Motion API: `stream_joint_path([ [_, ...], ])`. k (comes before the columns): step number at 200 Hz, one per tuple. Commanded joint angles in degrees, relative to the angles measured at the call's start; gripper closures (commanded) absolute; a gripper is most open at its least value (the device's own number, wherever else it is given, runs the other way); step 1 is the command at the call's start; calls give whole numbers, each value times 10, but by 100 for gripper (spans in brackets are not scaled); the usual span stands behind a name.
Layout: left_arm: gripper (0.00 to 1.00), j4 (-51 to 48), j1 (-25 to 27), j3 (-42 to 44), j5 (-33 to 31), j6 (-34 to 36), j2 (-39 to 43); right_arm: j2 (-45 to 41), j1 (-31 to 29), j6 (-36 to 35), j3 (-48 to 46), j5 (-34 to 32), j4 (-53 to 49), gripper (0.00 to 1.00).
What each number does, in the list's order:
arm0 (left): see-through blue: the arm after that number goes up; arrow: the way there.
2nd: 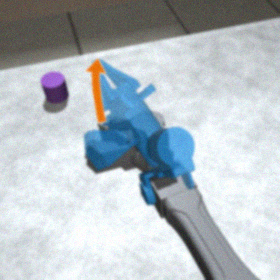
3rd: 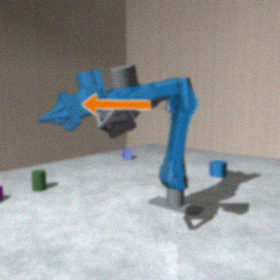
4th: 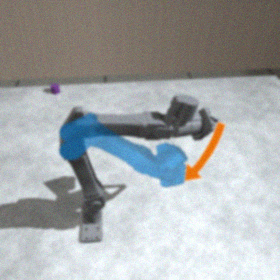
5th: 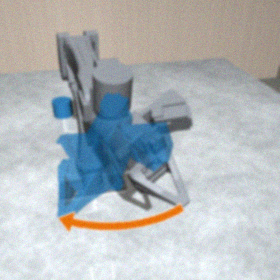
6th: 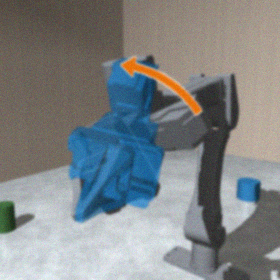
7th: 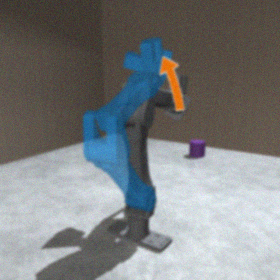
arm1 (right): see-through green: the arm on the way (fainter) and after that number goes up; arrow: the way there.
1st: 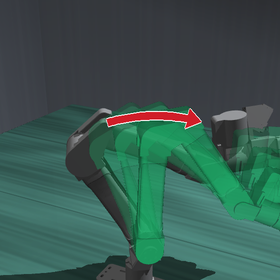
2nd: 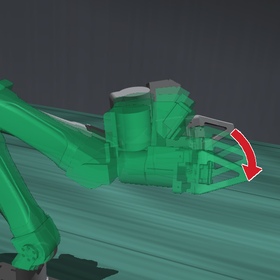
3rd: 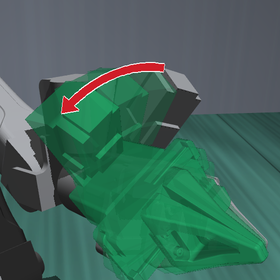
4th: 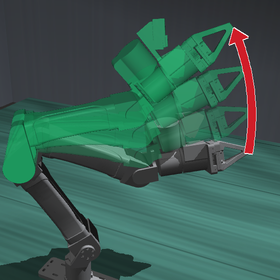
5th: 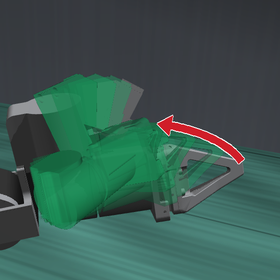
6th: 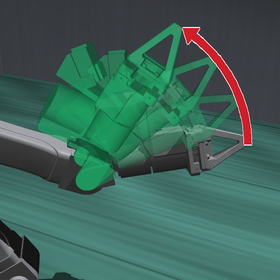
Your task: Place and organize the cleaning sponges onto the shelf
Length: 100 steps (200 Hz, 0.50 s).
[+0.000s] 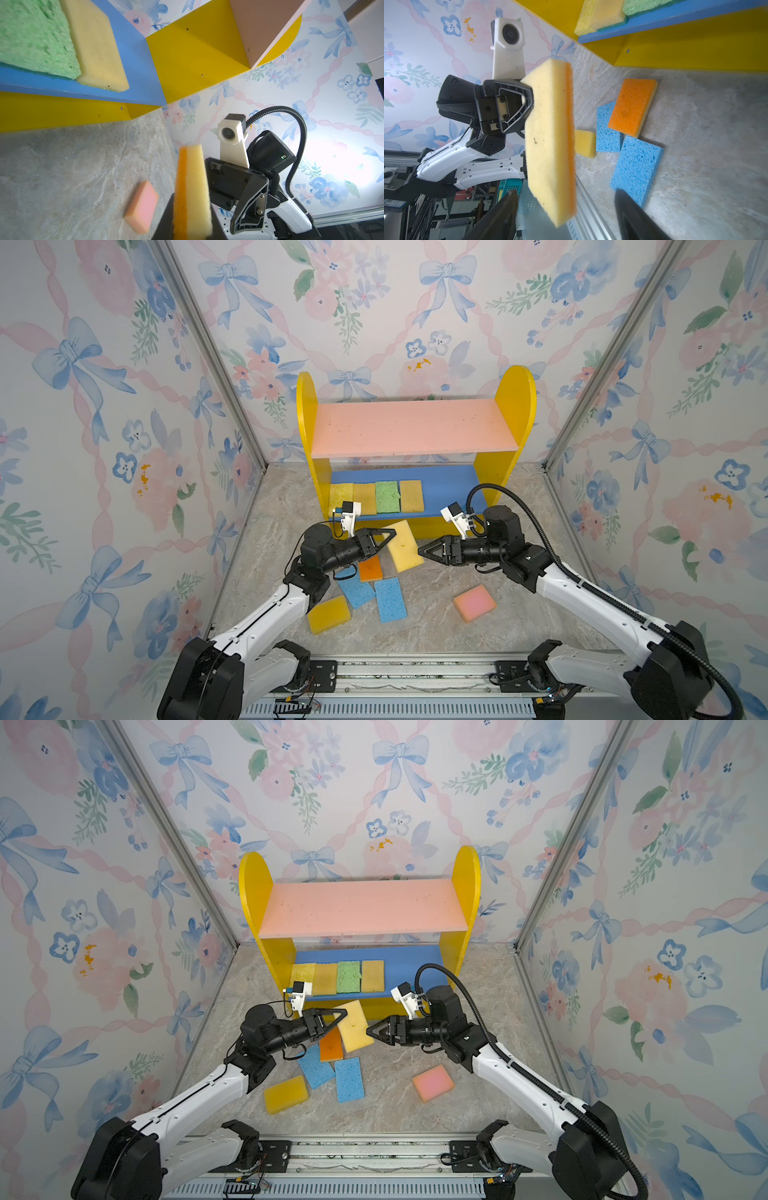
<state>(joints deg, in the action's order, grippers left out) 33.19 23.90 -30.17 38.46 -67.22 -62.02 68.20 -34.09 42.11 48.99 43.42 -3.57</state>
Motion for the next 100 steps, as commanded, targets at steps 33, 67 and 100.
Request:
stream_joint_path([
  [33,81,23,-5,-7,12,-11,10,10,-25,14,22,17,26,33],
  [67,81,24,-8,-4,11,-11,9,-1,-25,13,23,17,19,41],
  [100,81,25,-10,-2,12,-11,10,-1,-25,11,28,13,11,51],
])
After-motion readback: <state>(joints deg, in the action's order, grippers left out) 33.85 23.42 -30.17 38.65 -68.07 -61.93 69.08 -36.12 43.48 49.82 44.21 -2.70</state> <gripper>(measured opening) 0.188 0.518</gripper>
